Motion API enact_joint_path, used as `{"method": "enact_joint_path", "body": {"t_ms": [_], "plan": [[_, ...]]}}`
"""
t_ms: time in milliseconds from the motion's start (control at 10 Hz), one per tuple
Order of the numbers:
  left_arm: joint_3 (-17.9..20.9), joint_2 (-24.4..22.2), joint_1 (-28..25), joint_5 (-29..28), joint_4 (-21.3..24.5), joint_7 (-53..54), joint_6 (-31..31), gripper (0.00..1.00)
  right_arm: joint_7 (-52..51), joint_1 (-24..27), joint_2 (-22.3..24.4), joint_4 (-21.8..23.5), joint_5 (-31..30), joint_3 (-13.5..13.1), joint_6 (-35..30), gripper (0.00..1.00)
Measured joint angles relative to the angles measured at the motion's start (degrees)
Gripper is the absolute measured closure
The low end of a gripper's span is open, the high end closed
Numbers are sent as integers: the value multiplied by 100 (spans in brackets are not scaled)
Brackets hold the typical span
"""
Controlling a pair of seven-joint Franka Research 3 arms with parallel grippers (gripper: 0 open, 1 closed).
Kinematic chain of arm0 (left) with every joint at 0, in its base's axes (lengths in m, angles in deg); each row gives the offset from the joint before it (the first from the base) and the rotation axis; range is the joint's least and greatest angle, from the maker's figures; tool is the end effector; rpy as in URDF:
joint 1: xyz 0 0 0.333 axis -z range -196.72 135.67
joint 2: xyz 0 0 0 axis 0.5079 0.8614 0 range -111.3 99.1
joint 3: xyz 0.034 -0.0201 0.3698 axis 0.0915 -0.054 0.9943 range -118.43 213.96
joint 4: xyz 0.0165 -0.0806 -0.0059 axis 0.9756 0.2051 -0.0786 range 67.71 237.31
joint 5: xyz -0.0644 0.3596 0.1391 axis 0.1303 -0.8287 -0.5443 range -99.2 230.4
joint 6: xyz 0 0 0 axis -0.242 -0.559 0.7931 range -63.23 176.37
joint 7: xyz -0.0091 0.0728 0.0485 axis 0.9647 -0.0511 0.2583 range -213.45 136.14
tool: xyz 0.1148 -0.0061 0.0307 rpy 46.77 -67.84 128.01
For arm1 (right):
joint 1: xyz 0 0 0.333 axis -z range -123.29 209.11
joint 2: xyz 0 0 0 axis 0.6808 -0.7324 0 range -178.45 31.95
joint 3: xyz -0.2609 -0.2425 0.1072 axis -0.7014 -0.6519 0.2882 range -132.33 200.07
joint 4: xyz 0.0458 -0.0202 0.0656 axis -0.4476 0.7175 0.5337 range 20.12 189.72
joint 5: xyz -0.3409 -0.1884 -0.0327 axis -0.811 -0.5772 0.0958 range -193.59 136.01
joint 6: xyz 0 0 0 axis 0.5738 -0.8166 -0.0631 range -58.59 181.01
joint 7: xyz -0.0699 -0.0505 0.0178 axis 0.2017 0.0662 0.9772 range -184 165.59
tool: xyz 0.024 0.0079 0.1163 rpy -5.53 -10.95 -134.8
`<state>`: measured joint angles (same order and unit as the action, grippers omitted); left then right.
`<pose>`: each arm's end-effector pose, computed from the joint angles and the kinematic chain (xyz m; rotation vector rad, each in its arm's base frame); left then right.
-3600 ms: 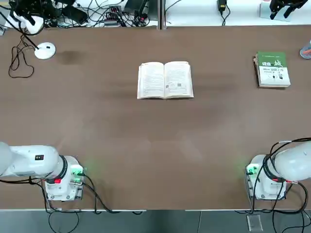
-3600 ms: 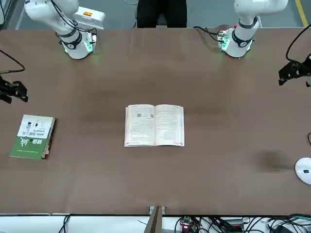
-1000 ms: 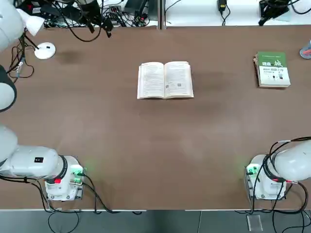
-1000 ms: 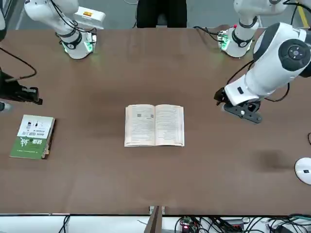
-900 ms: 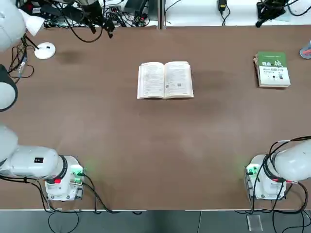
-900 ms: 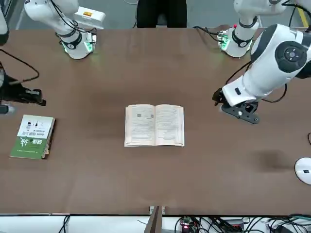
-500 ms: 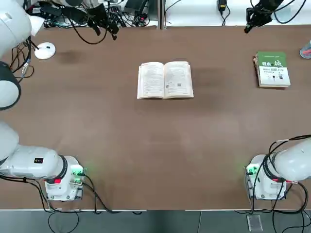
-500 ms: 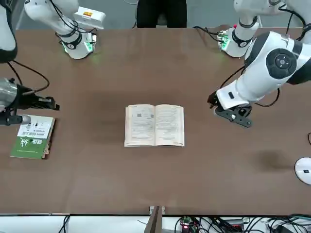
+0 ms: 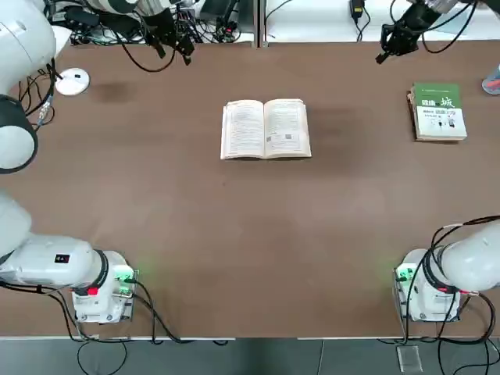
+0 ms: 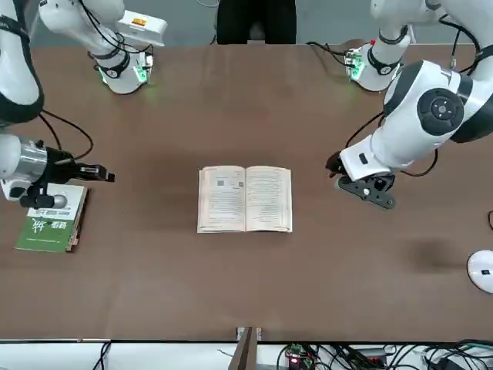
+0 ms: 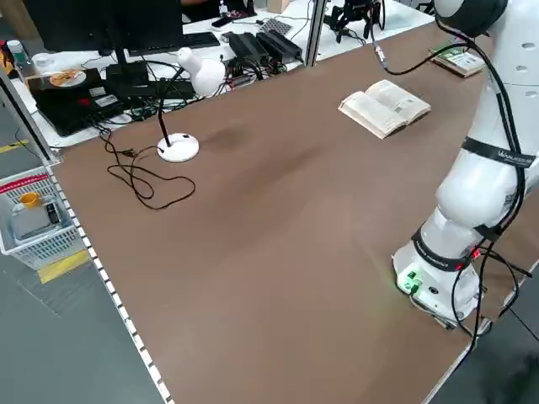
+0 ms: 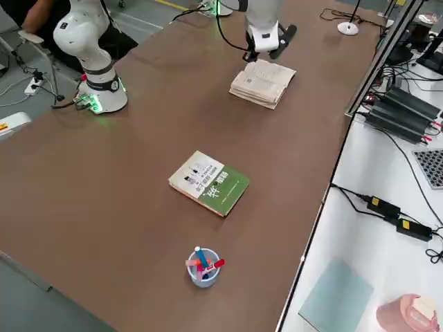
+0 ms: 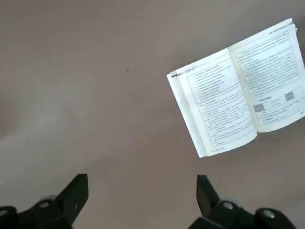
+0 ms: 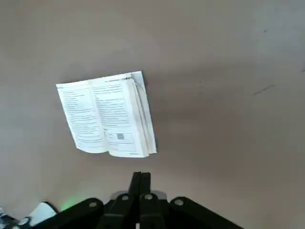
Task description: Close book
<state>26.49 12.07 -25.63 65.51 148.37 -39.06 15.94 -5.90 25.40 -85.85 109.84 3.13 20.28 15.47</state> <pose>0.6124 -0.2632 0.5294 2.9616 -0.6514 -0.0373 0.6139 0.1096 0.5147 -2.6465 0.1661 0.2548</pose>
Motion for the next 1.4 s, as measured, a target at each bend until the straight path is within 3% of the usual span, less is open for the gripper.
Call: {"method": "enact_joint_path", "body": {"t_ms": [500, 1400], "plan": [[-1, 297, 44, 0, -133, 27, 10, 0, 13, -276, -219, 389, 488, 27, 601, 99], [-4, 905, 208, 0, -354, 81, 197, 0, 31, -737, -843, 472, 1295, 43, 1192, 99]]}}
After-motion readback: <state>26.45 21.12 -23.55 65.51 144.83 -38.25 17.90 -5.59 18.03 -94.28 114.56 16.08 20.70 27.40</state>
